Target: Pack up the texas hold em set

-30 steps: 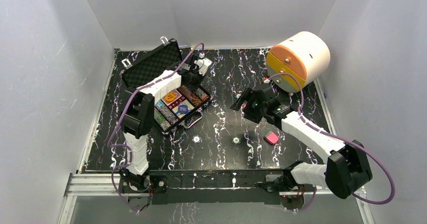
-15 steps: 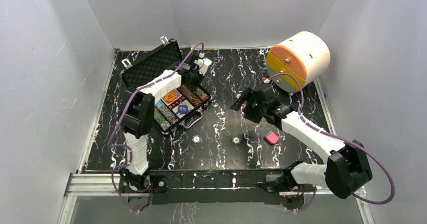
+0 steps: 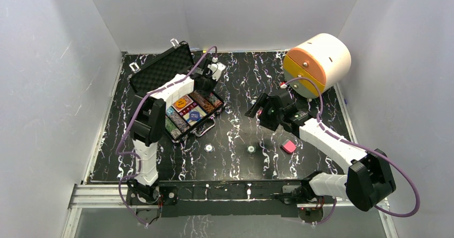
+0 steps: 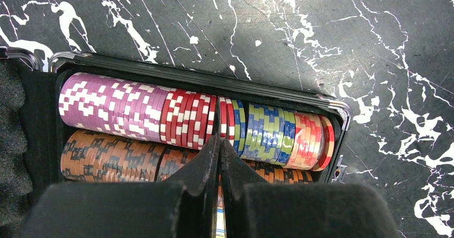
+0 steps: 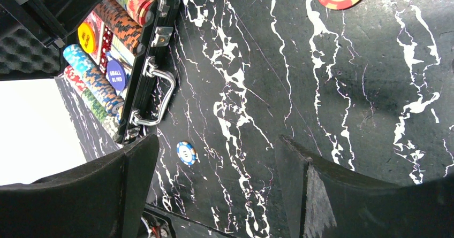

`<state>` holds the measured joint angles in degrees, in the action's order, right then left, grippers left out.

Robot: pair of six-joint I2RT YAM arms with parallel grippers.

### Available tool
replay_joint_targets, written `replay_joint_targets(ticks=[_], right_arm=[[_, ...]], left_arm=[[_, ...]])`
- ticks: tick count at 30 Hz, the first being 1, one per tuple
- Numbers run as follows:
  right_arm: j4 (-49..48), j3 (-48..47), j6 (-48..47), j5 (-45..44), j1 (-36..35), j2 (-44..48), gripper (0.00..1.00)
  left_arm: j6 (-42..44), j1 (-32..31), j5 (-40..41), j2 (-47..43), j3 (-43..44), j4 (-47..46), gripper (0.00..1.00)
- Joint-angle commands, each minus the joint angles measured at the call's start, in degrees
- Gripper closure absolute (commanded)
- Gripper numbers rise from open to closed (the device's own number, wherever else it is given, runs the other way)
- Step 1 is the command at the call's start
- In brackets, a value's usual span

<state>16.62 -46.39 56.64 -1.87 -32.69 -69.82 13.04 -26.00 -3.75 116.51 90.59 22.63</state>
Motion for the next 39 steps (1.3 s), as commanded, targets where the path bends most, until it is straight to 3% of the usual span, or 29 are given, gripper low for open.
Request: replay_joint_targets(ticks=[1,10,18,26,31,39], right_arm=[[0.33,-3.2,-2.15,-2.2,0.0,0.77,0.13],[3.49,-7.18,-6.48,-7.07,0.08,-0.36,0.13],[8.48,-14.85,-19.61,-13.15,0.26,-10.83,0.11],[12.45,-21.03,-27.04,-17.91,2.56,-24.4,0.08],[10.26,-21.7,-36.04,-14.43,3.78,-29.24,0.07],[10.81,-24.66,-44.78,-8.92,5.13,-36.14,0.09]], left_arm=[[-0.51,0.24,-0.2,-2.05,2.76,1.17,1.0],[-1.98,0.69,0.18,-9.94,4.1,1.76,0.84],[-12.13,0.76,-0.26,-23.33,-5.02,-4.04,0.58],[-27.29,0.74,-1.15,-44.0,-23.94,-11.23,0.02],[-32.97,0.77,-5.44,-50.51,-30.21,-10.21,0.02],[-40.08,0.77,-11.41,-53.33,-35.57,-14.81,0.02]])
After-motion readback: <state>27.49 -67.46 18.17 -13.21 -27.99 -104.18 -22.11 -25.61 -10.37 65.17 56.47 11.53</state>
